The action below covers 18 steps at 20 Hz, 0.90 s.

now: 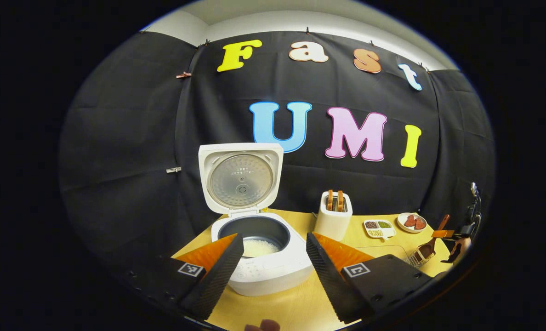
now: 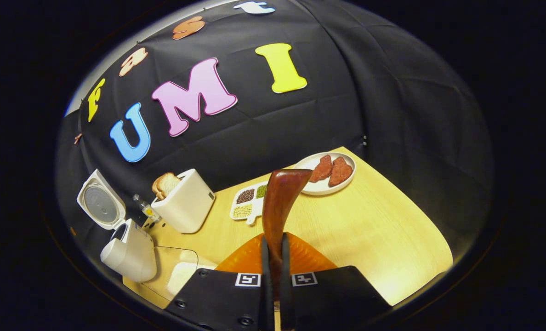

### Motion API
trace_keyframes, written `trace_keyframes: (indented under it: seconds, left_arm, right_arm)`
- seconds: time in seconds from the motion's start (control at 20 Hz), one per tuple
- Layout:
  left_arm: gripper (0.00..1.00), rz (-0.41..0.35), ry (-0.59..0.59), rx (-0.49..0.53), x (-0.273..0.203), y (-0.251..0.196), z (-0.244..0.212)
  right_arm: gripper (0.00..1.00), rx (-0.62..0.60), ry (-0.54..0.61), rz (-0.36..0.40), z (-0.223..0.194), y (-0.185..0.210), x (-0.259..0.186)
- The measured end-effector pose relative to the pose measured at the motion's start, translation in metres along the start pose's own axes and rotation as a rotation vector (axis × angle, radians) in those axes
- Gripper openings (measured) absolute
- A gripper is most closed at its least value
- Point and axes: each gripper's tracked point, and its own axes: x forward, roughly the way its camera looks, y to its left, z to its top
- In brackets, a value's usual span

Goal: Close the left gripper, press the button to open the rice cooker; take a wooden spoon from the chopstick holder with the right hand, scoop a spoonful of rice and pour it into the rice cooker, then put the wooden spoon back into the chopstick holder.

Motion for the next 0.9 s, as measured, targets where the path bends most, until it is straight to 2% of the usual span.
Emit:
trace_keyframes:
  seconds: [0.2,0.3,0.35,0.4,0.45,0.6,0.65,0.75,0.9]
  left_arm:
    - [0.94,-0.011,-0.012,0.007,0.006,-0.001,0.006]
    - [0.95,-0.029,-0.021,0.005,0.011,-0.004,0.009]
    - [0.94,-0.033,-0.025,0.006,0.014,-0.003,0.011]
    - [0.94,-0.039,-0.03,0.005,0.017,-0.004,0.014]
    - [0.95,-0.048,-0.039,0.003,0.019,-0.005,0.017]
    - [0.94,-0.069,-0.072,-0.001,0.031,-0.005,0.036]
    - [0.94,-0.075,-0.085,-0.001,0.036,-0.005,0.043]
    - [0.95,-0.088,-0.109,0.009,0.048,-0.004,0.057]
    - [0.95,-0.065,-0.152,0.069,0.07,0.006,0.085]
  right_arm:
    - [0.14,0.06,0.023,-0.019,-0.011,-0.009,-0.004]
    - [0.21,0.087,0.023,-0.043,-0.011,-0.017,-0.008]
    - [0.28,0.094,0.021,-0.062,-0.01,-0.022,-0.012]
    - [0.55,0.102,0.017,-0.074,-0.008,-0.024,-0.018]
    - [0.67,0.109,0.013,-0.084,-0.007,-0.025,-0.024]
    - [0.83,0.112,-0.024,-0.135,-0.003,-0.028,-0.051]
    - [0.97,0.109,-0.037,-0.152,-0.001,-0.028,-0.062]
    - [0.99,0.097,-0.068,-0.188,0.005,-0.025,-0.085]
    - [0.98,0.064,-0.138,-0.226,0.022,-0.014,-0.122]
